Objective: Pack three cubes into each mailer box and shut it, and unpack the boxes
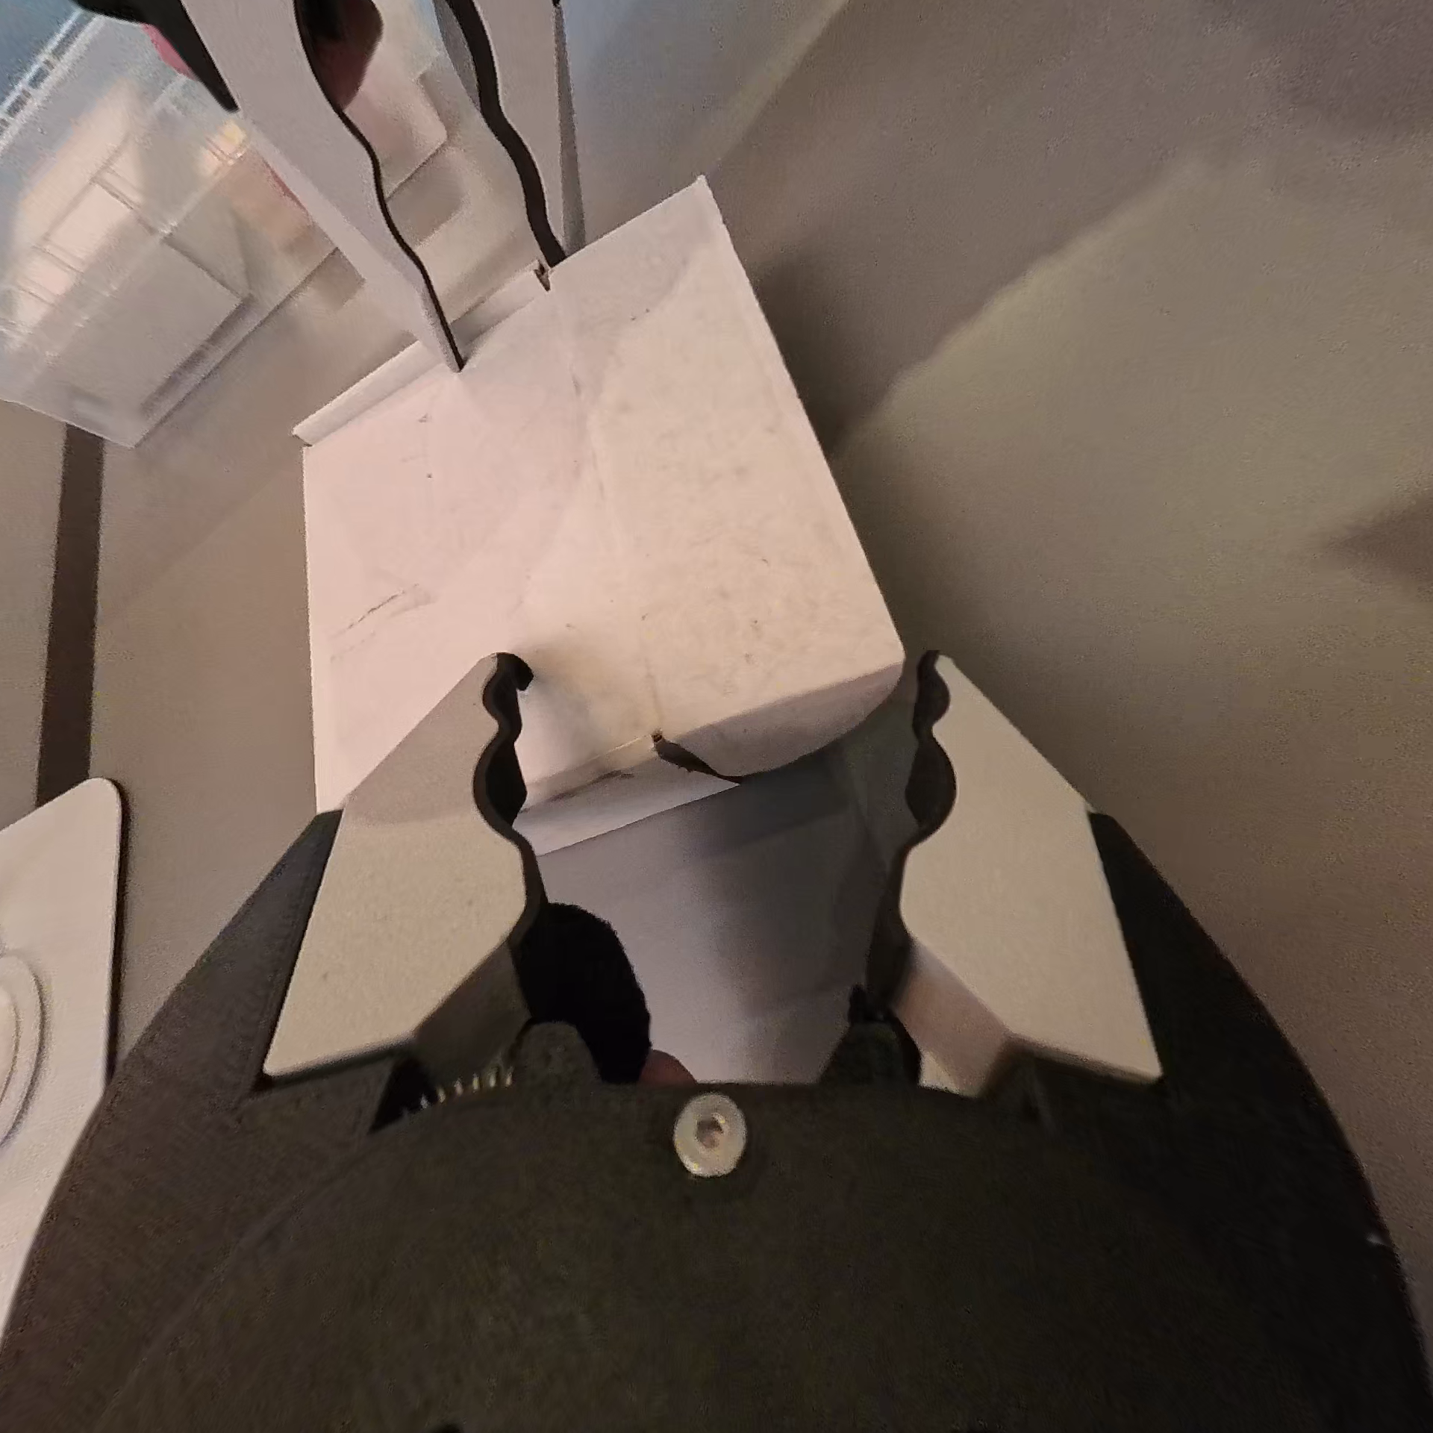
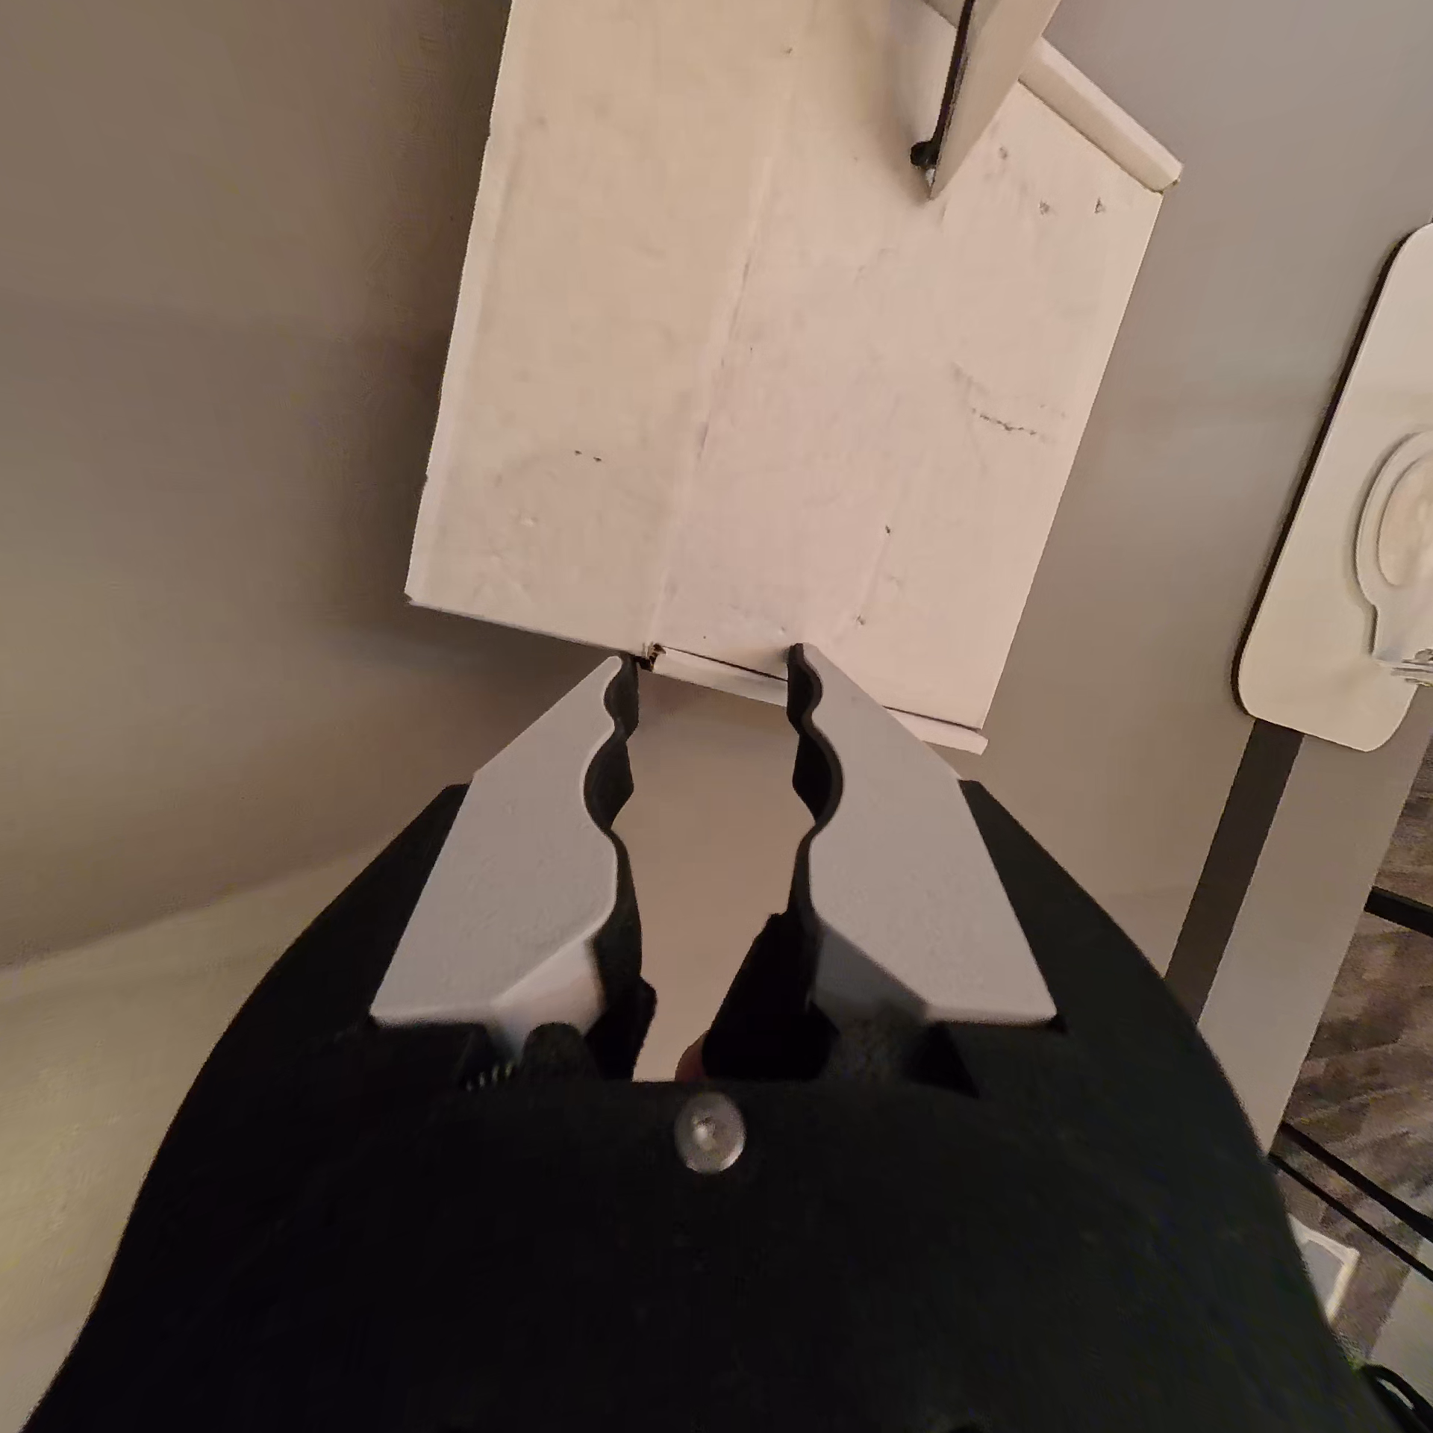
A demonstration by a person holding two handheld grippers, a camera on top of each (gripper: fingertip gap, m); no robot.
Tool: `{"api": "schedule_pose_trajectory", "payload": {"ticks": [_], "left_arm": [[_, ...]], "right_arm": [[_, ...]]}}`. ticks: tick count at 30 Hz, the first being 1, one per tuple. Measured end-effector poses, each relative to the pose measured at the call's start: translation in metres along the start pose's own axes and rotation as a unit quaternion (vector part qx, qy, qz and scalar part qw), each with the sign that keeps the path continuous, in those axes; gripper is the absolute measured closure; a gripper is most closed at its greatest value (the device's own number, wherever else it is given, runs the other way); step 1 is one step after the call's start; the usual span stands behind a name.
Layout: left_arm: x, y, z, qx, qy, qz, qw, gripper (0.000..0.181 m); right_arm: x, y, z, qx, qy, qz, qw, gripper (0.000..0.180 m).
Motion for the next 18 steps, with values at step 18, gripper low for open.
{"api": "schedule_pose_trajectory", "payload": {"ticks": [18], "left_arm": [[0.007,-0.006,0.011,-0.03,0.081,0.064,0.994,0.088]], "right_arm": [[-0.001,0.001,-0.001,-0.012,0.001,-0.001,1.0,0.142]]}}
Point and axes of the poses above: each gripper's, where its closed fingertips meet, z back along the fingers, y out of its underside, x = y × z across the jaws, the point moved 6 cm from there along z, back along the fingers, and after that the axes turned 10 degrees about y, right-handed, at the moved point
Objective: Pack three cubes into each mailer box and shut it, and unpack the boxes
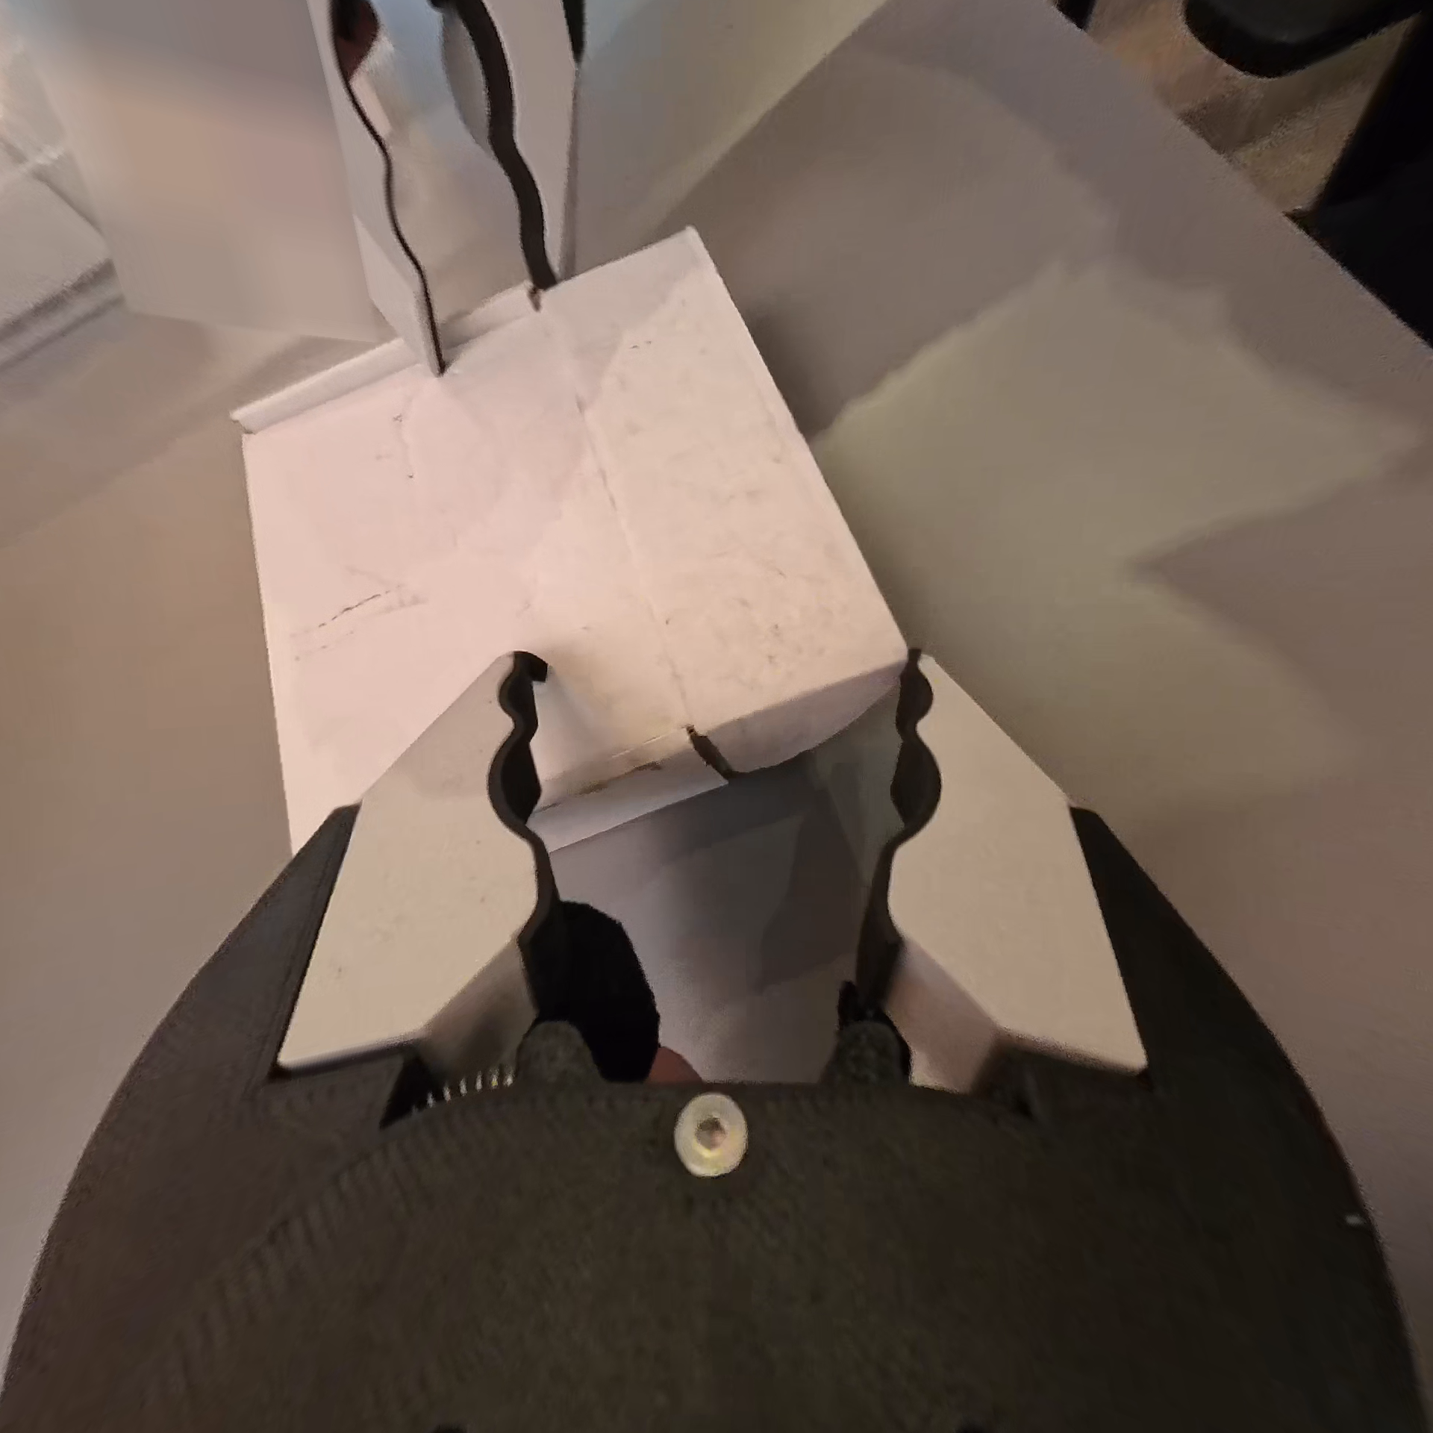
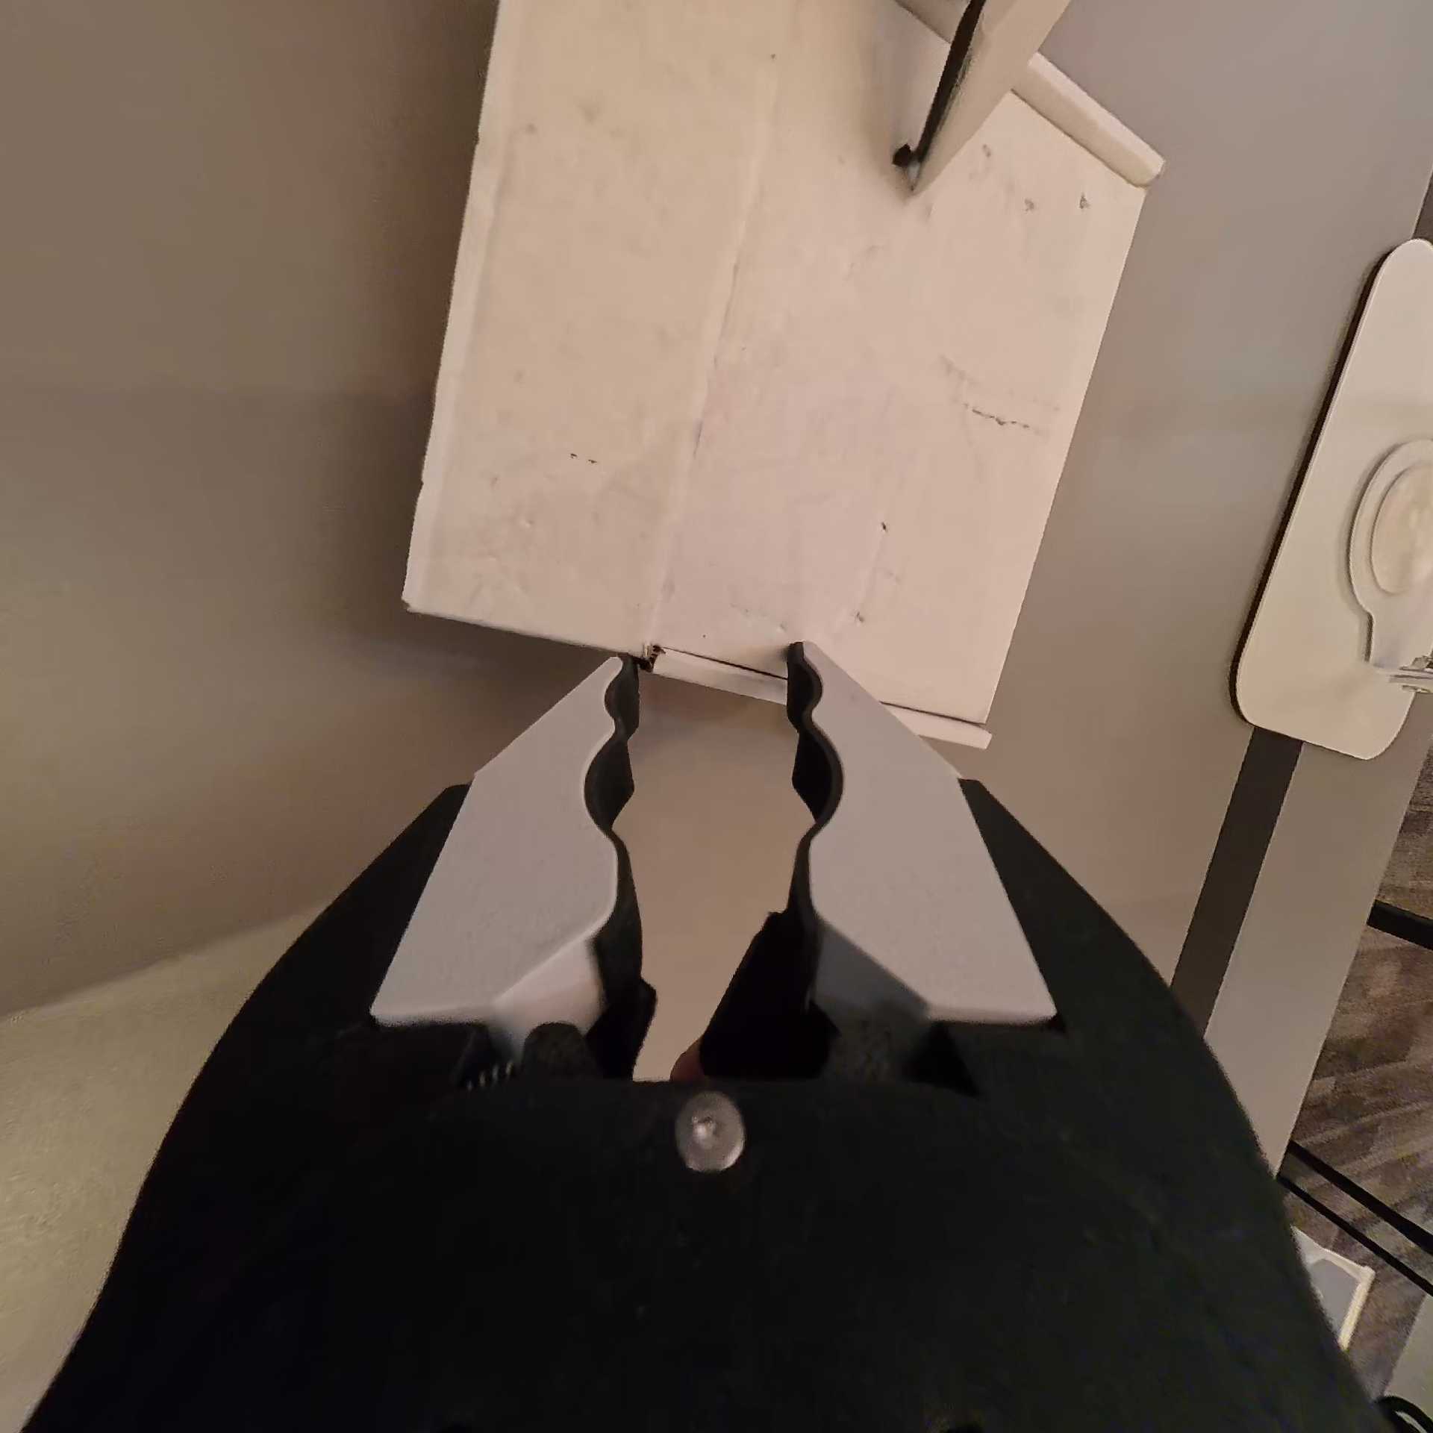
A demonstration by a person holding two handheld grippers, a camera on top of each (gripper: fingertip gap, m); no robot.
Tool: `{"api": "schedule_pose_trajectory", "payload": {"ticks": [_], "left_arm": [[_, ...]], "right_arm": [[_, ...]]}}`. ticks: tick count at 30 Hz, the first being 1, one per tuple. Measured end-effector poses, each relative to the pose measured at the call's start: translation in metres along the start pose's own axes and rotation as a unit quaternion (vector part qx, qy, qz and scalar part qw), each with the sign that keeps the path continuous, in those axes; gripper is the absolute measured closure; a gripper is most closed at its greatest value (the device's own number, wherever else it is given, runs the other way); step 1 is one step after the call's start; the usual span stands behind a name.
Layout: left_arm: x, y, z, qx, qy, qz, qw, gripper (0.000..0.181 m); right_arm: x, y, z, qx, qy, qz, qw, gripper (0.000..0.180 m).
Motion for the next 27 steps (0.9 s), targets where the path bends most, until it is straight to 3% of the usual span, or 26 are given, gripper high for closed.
{"api": "schedule_pose_trajectory", "payload": {"ticks": [9,27], "left_arm": [[0.012,-0.004,0.009,0.038,0.071,0.0,0.997,0.107],[0.003,-0.002,0.0,0.126,-0.027,-0.089,0.988,0.111]], "right_arm": [[-0.002,-0.001,-0.001,0.004,-0.006,0.007,1.0,0.142],[0.002,-0.002,-0.001,0.013,0.025,-0.004,1.0,0.143]]}}
Point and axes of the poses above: each gripper's, where its closed fingertips meet, z back along the fingers, y out of its underside, x = y × z across the jaws, the point moved 6 cm from there along z, back along the fingers, and after that the axes turned 10 degrees about y, right-handed, at the moved point
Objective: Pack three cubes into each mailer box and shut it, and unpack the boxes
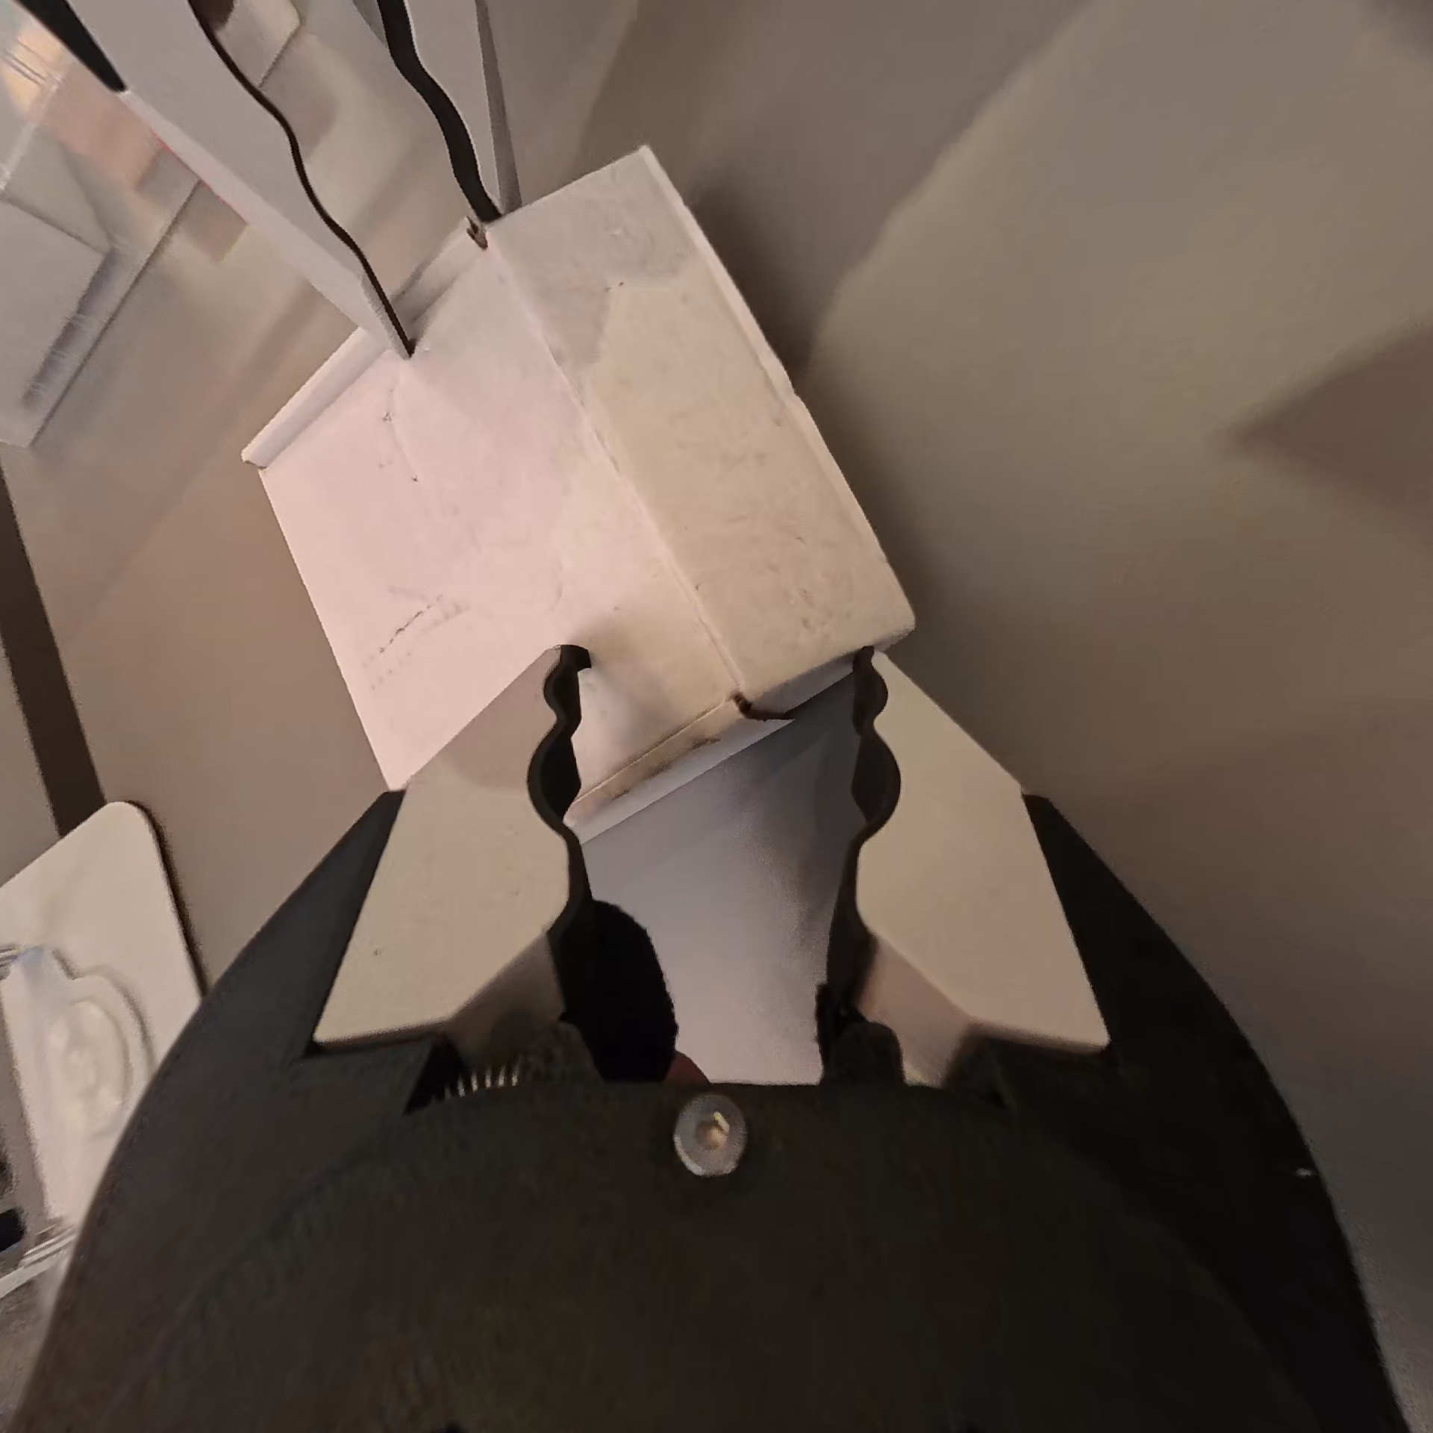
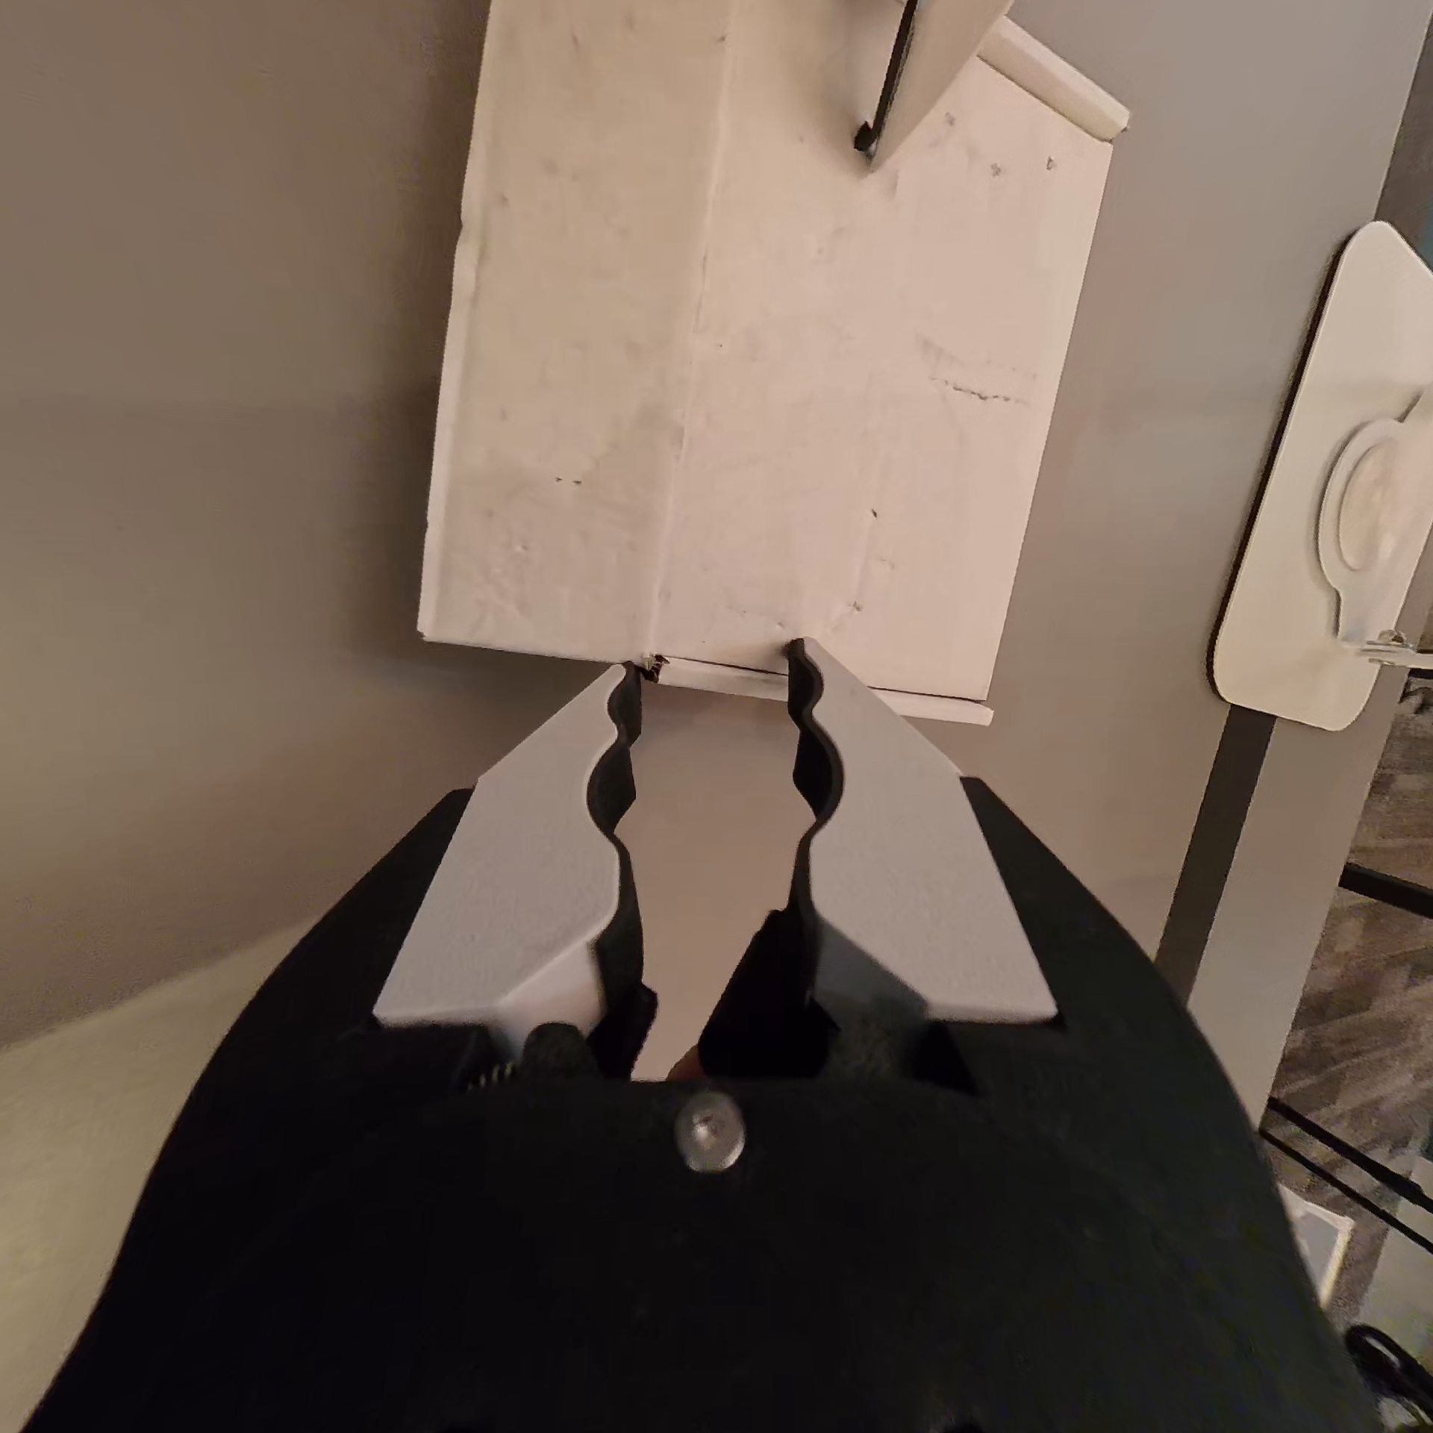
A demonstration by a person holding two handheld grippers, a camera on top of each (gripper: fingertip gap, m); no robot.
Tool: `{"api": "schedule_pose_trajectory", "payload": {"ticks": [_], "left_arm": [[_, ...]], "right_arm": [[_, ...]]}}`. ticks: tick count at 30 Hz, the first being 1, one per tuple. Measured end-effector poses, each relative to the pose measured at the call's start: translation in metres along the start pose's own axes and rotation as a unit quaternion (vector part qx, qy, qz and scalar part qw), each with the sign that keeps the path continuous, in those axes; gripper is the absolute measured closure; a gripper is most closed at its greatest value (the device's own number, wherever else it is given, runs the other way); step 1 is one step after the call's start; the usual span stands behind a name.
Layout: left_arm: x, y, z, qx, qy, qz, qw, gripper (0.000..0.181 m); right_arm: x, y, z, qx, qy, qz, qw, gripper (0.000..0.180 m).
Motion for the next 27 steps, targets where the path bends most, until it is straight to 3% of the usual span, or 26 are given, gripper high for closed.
{"api": "schedule_pose_trajectory", "payload": {"ticks": [9,14,15,17,18,20,27], "left_arm": [[-0.0021,-0.0014,-0.0033,0.061,-0.037,-0.036,0.997,0.114],[-0.001,-0.003,-0.0036,0.087,-0.035,-0.039,0.995,0.116],[-0.001,-0.0029,-0.0035,0.086,-0.035,-0.037,0.995,0.116],[-0.001,-0.0028,-0.0035,0.085,-0.035,-0.035,0.995,0.116],[-0.001,-0.0027,-0.0035,0.084,-0.035,-0.034,0.995,0.116],[-0.0009,-0.0027,-0.0035,0.083,-0.035,-0.034,0.995,0.116],[-0.0007,-0.0011,-0.0049,0.089,-0.058,-0.036,0.994,0.12]], "right_arm": [[0.0025,-0.0014,0.0003,0.009,0.016,0.026,1.0,0.144],[-0.0021,-0.0004,0.0007,0.0,-0.028,0.008,1.0,0.142],[-0.0021,-0.0013,0.0018,0.001,-0.054,-0.003,0.999,0.139],[-0.001,-0.0028,0.0049,0.003,-0.113,-0.023,0.993,0.117],[-0.0026,-0.0033,0.0046,0.006,-0.118,-0.023,0.993,0.117],[-0.006,-0.0058,0.0024,0.021,-0.101,-0.02,0.994,0.13],[0.002,-0.005,-0.0009,0.044,0.002,-0.005,0.999,0.136]]}}
Point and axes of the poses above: each gripper's, where its closed fingertips meet, z back along the fingers, y out of its underside, x = y × z across the jaws, the point moved 6 cm from there along z, back along the fingers, and after that the axes turned 10 degrees about y, right-handed, at the moved point
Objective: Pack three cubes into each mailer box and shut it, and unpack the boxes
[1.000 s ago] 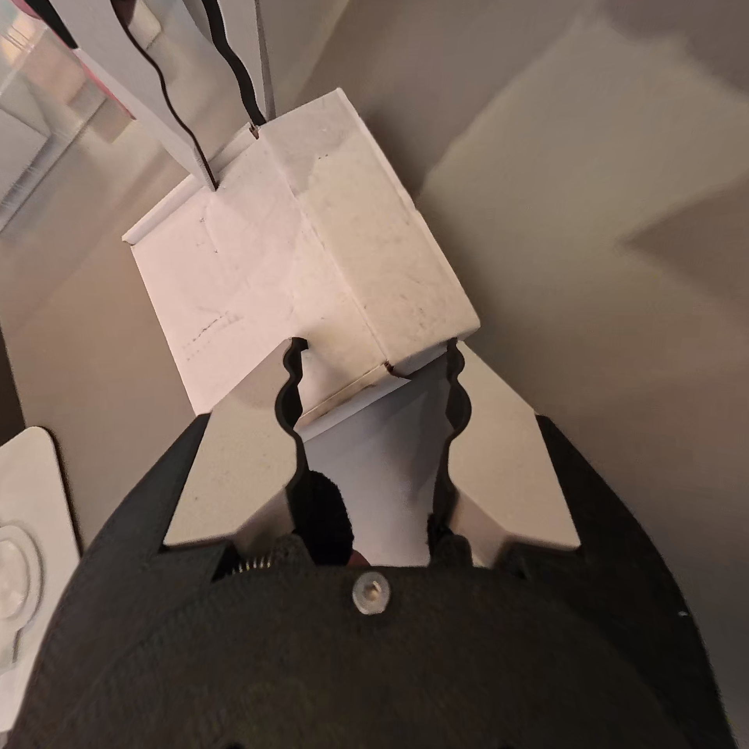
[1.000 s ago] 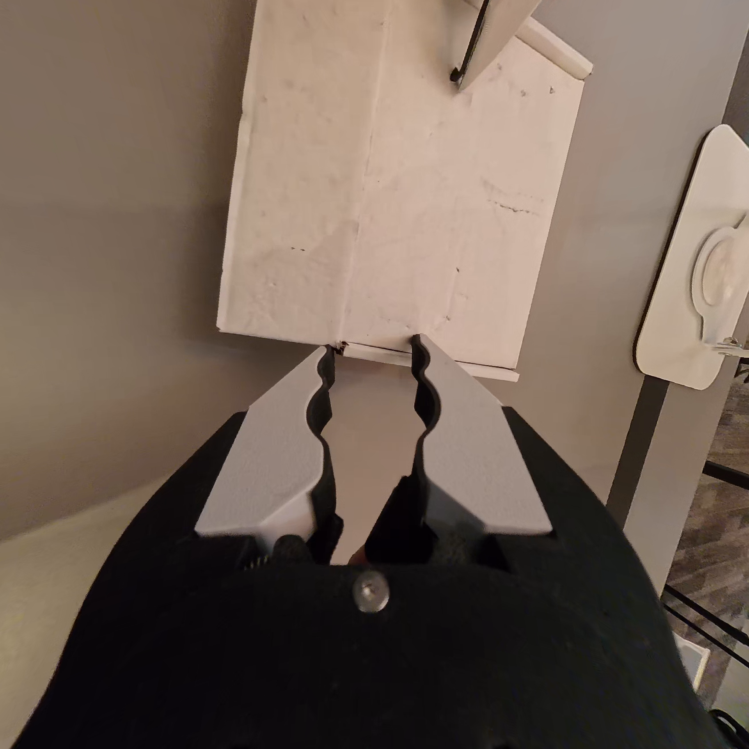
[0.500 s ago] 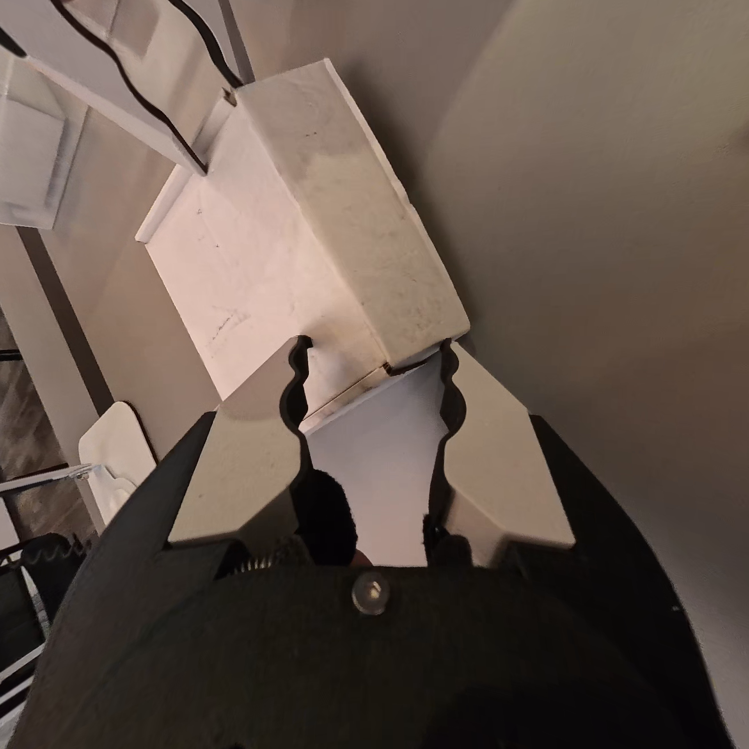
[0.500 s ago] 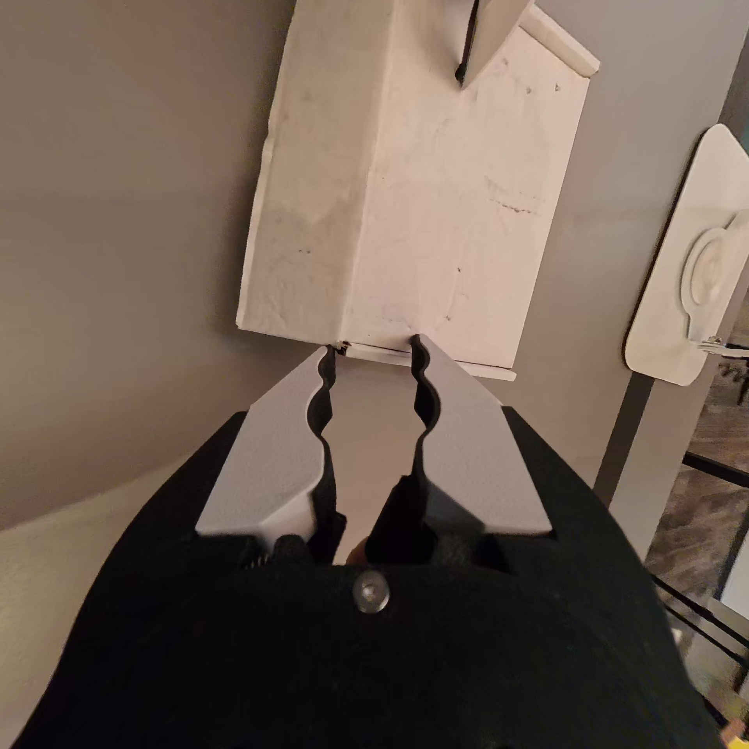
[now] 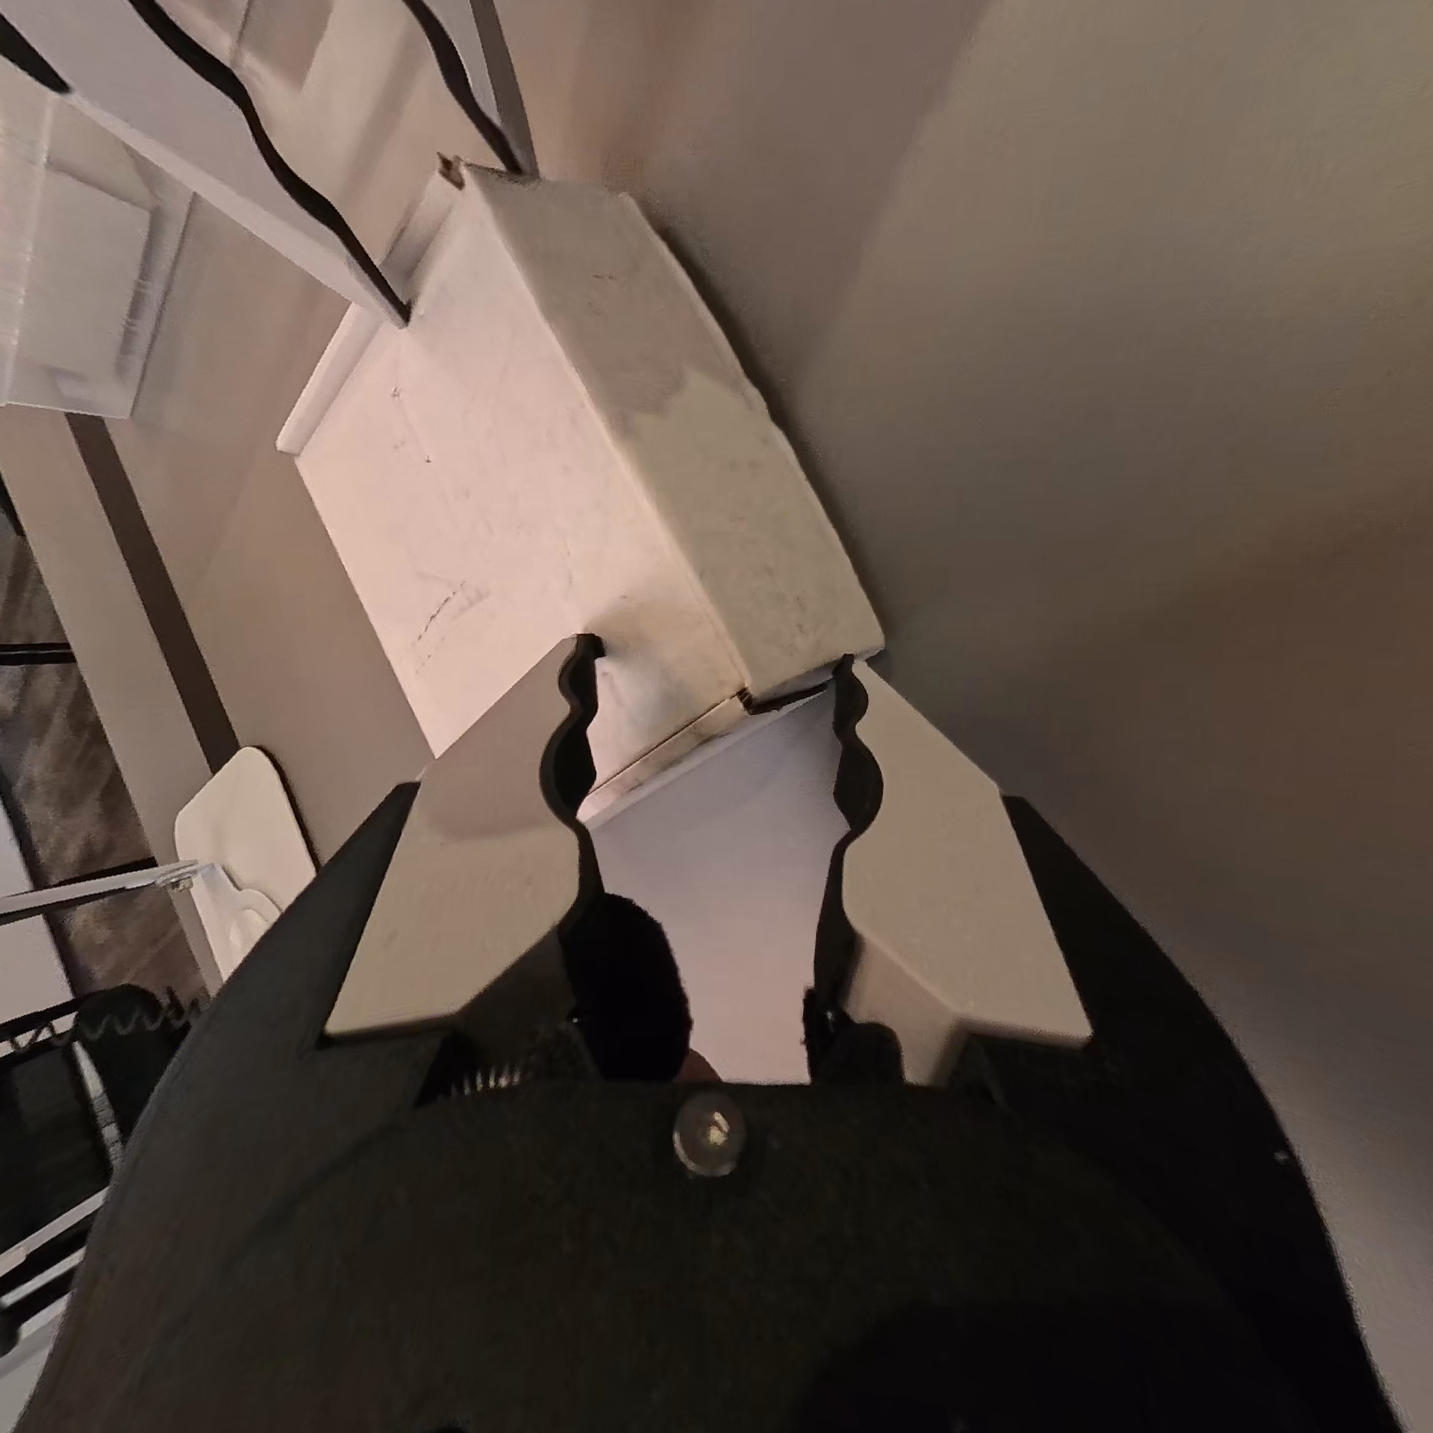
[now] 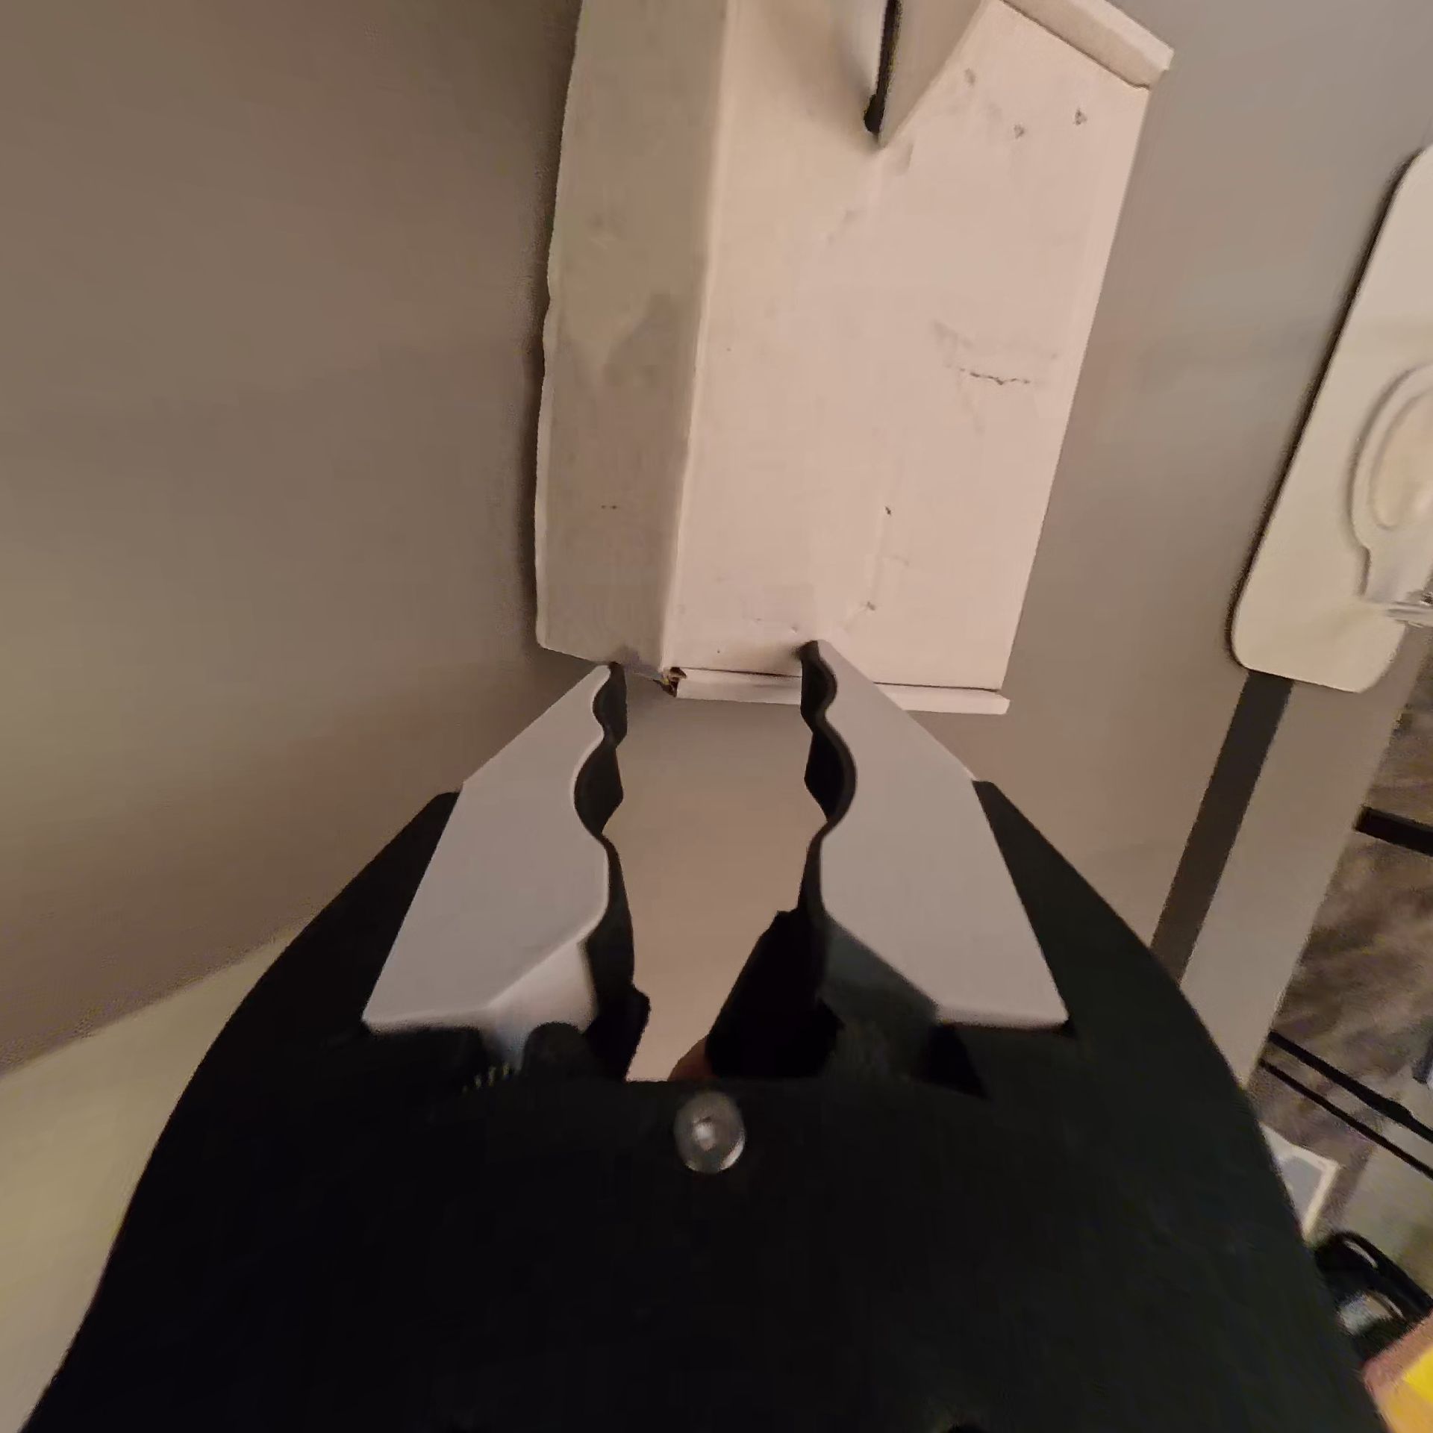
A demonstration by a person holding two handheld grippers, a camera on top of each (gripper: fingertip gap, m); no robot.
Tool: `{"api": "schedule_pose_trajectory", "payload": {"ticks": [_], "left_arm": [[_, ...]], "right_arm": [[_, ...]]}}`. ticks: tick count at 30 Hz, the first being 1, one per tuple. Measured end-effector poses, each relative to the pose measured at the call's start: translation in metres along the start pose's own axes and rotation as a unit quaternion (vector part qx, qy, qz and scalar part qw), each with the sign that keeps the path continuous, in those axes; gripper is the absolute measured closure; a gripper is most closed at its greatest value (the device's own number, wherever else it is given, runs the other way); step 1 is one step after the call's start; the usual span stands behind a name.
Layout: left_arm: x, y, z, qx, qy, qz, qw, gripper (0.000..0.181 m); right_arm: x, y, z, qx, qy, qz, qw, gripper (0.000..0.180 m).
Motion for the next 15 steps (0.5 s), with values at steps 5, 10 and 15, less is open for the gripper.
{"api": "schedule_pose_trajectory", "payload": {"ticks": [5,10,15], "left_arm": [[0.0,0.0004,-0.0006,0.005,-0.013,-0.001,1.0,0.123],[-0.0012,-0.0068,0.0027,-0.042,0.039,0.074,0.996,0.107],[0.0046,-0.0059,0.0016,-0.08,-0.008,0.117,0.99,0.127]], "right_arm": [[0.0016,-0.0014,-0.0014,0.025,0.038,0.03,0.998,0.14],[0.001,-0.0007,-0.0004,0.011,0.001,0.002,1.0,0.137],[0.0027,-0.0025,-0.0005,0.002,0.004,-0.023,1.0,0.125]]}}
Point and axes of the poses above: each gripper's, where its closed fingertips meet, z back along the fingers, y out of its underside, x = y × z across the jaws, the point moved 6 cm from there along z, back along the fingers, and after that the axes turned 10 degrees about y, right-handed, at the moved point
